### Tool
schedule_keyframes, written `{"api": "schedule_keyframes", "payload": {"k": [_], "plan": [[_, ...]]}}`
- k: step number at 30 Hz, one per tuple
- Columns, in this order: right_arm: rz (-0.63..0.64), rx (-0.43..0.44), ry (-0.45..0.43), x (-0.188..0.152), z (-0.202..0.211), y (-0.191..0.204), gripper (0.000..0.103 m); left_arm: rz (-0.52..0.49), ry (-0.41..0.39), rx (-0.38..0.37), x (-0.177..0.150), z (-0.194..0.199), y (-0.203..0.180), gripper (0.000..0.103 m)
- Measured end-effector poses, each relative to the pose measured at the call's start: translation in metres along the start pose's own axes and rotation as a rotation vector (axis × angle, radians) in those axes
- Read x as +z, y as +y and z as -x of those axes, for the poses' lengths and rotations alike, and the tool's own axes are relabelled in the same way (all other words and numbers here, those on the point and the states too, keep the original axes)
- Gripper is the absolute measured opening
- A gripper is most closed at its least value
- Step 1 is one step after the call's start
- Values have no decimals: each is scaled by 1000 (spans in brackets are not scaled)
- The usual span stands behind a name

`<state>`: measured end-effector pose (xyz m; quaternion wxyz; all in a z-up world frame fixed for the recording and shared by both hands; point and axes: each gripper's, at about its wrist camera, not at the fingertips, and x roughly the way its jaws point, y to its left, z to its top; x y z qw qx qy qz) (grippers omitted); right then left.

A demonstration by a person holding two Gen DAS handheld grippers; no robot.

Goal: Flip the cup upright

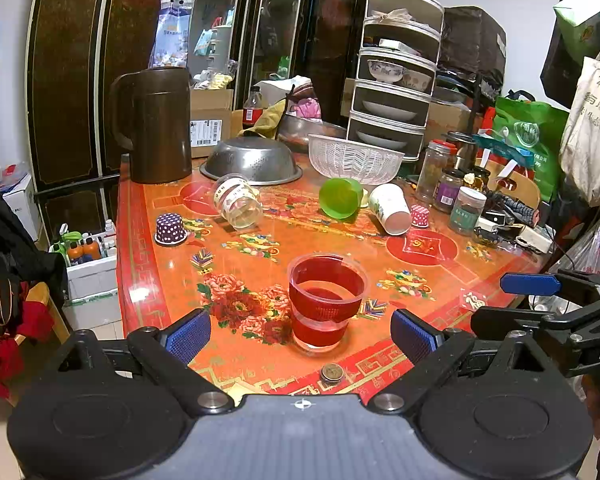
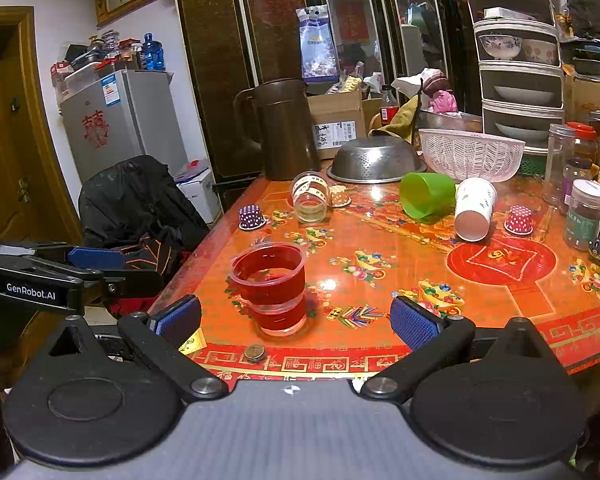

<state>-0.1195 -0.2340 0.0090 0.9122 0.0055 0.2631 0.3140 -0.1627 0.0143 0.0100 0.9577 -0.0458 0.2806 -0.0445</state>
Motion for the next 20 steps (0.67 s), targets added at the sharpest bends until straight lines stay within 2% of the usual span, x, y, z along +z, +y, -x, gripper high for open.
{"api": "schedule_keyframes", "payload": {"k": [20], "plan": [[-1, 0, 1, 0, 0, -2, 102, 7, -4, 0, -3, -3, 0, 98]]}}
